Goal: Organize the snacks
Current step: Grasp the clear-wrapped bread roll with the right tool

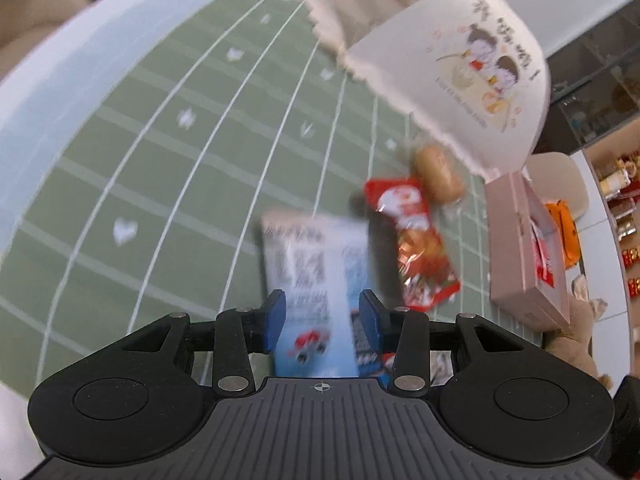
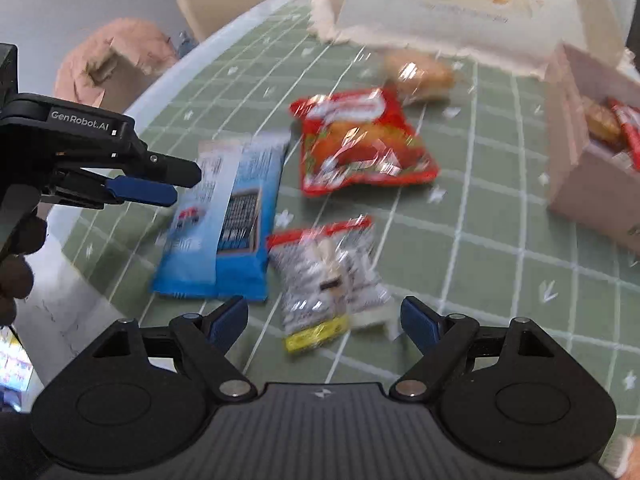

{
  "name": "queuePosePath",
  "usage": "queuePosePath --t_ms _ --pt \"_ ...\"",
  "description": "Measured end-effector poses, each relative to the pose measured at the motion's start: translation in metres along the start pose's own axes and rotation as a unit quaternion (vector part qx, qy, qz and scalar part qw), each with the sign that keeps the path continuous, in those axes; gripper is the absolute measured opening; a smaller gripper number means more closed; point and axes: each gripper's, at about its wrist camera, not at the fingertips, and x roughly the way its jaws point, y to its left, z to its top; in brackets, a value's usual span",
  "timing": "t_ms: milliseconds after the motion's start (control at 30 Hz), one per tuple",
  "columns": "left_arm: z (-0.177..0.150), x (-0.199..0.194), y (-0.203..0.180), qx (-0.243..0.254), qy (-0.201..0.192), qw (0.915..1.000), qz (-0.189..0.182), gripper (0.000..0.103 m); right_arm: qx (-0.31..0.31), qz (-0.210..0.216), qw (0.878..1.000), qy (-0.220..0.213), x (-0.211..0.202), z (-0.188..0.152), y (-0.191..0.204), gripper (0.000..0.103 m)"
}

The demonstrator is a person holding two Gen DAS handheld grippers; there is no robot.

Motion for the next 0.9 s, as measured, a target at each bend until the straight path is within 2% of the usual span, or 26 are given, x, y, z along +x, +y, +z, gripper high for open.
queuePosePath --t_ms 133,200,267,300,400,533,567,600,633,700,767,900 --pt "-0.006 -0.011 -0.016 0.061 0.009 0.998 0.012 0.045 0.01 -0.049 0.998 -0.041 -0.003 0.035 -0.018 0.09" --pt "-0.014 -0.013 -0.021 0.083 0.027 0.9962 0.007 0.045 0.018 -0.068 0.996 -0.062 0.0 0.063 -0.028 0.092" --pt "-0.025 -0.013 -0.021 0.093 0.051 0.9943 -0.005 0.045 0.031 -0.081 0.993 -0.082 0.009 0.094 -0.038 0.102" --pt "-0.032 -0.012 -0.02 0.097 0.066 0.993 -0.014 0.045 0.035 -0.084 0.992 -0.088 0.016 0.108 -0.042 0.103" --pt "-0.05 -0.013 -0.017 0.106 0.098 0.9891 -0.029 0.045 0.041 -0.102 0.991 -0.077 0.052 0.151 -0.048 0.103" --pt "-0.072 -0.014 -0.018 0.131 0.13 0.9819 -0.044 0.045 0.064 -0.116 0.991 -0.037 0.112 0.184 -0.055 0.103" --pt "-0.075 -0.014 -0.018 0.138 0.134 0.9804 -0.044 0.045 0.07 -0.112 0.991 -0.024 0.123 0.187 -0.057 0.103" --pt "-0.077 -0.015 -0.018 0.143 0.137 0.9791 -0.043 0.045 0.073 -0.107 0.991 -0.017 0.128 0.187 -0.058 0.098" --pt "-0.078 -0.015 -0.017 0.146 0.139 0.9787 -0.041 0.044 0.075 -0.101 0.992 -0.01 0.129 0.184 -0.057 0.083" --pt "-0.075 -0.015 -0.012 0.138 0.137 0.9801 -0.041 0.044 0.072 -0.083 0.994 0.003 0.122 0.172 -0.053 0.064" --pt "-0.071 -0.012 -0.01 0.124 0.134 0.9823 -0.043 0.044 0.058 -0.084 0.995 0.002 0.105 0.152 -0.045 0.06" --pt "-0.066 -0.002 -0.018 0.118 0.132 0.983 -0.051 0.045 0.045 -0.074 0.996 -0.01 0.055 0.102 -0.039 0.059"
